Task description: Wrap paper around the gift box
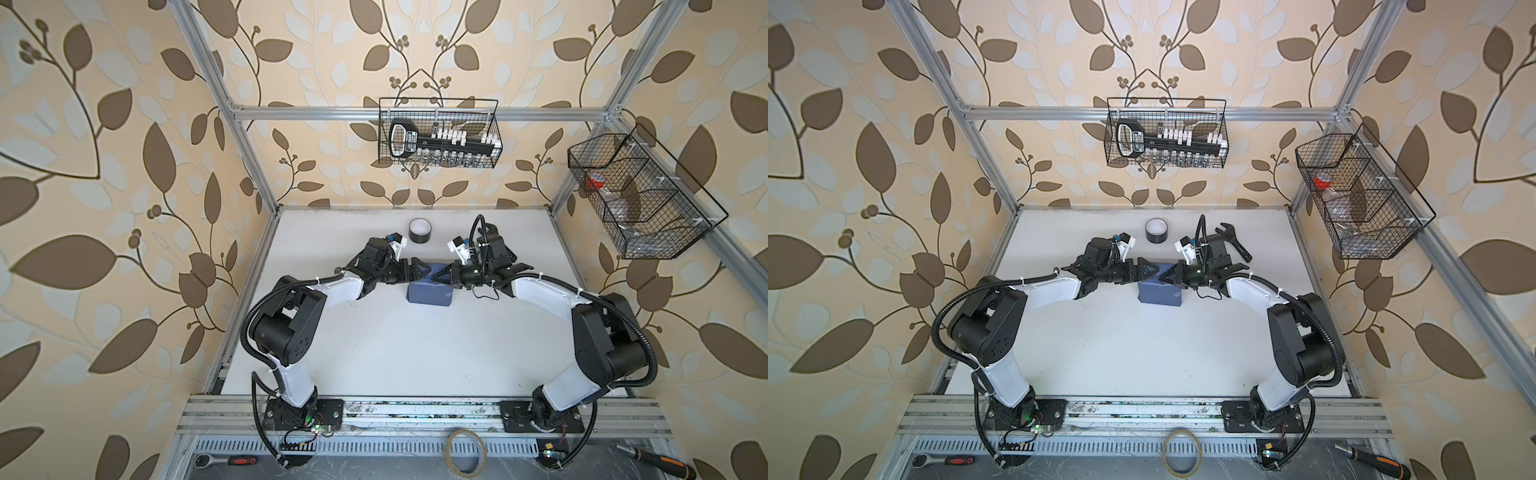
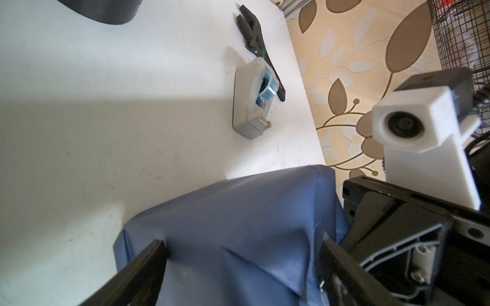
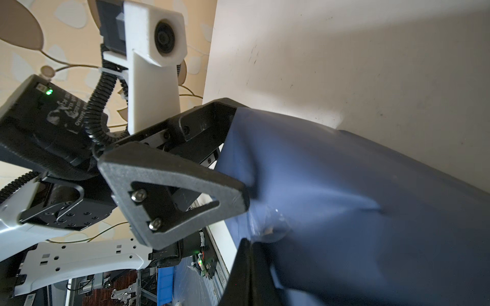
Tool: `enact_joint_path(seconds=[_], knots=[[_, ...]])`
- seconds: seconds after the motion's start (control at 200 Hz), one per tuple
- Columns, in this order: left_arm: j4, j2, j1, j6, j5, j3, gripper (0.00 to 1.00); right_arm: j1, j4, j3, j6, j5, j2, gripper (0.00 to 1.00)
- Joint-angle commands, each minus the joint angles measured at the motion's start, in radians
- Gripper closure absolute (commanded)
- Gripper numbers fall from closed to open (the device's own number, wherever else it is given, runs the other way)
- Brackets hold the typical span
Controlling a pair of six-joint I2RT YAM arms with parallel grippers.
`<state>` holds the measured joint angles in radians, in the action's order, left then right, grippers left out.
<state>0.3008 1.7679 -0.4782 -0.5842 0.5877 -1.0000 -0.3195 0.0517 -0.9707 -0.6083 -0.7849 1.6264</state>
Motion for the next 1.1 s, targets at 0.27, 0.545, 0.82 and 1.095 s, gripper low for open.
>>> enact_joint_path(seconds=[0.27, 0.545, 0.82, 1.095], knots=[[-0.064, -0.009, -0.052, 0.075, 0.038, -0.084, 0.08, -0.007, 0.155, 0.029, 0.025, 0.131, 0.064, 1.0], [-0.242, 0.018, -0.06, 0.157, -0.026, -0.12, 0.09, -0.007, 0.155, 0.027, 0.022, 0.133, 0.064, 1.0], [-0.47, 0.06, -0.067, 0.251, -0.134, -0.192, 0.14, -0.009, 0.156, 0.016, 0.008, 0.141, 0.052, 1.0], [-0.496, 0.063, -0.069, 0.265, -0.179, -0.181, 0.17, -0.01, 0.165, 0.011, 0.001, 0.136, 0.017, 0.87]])
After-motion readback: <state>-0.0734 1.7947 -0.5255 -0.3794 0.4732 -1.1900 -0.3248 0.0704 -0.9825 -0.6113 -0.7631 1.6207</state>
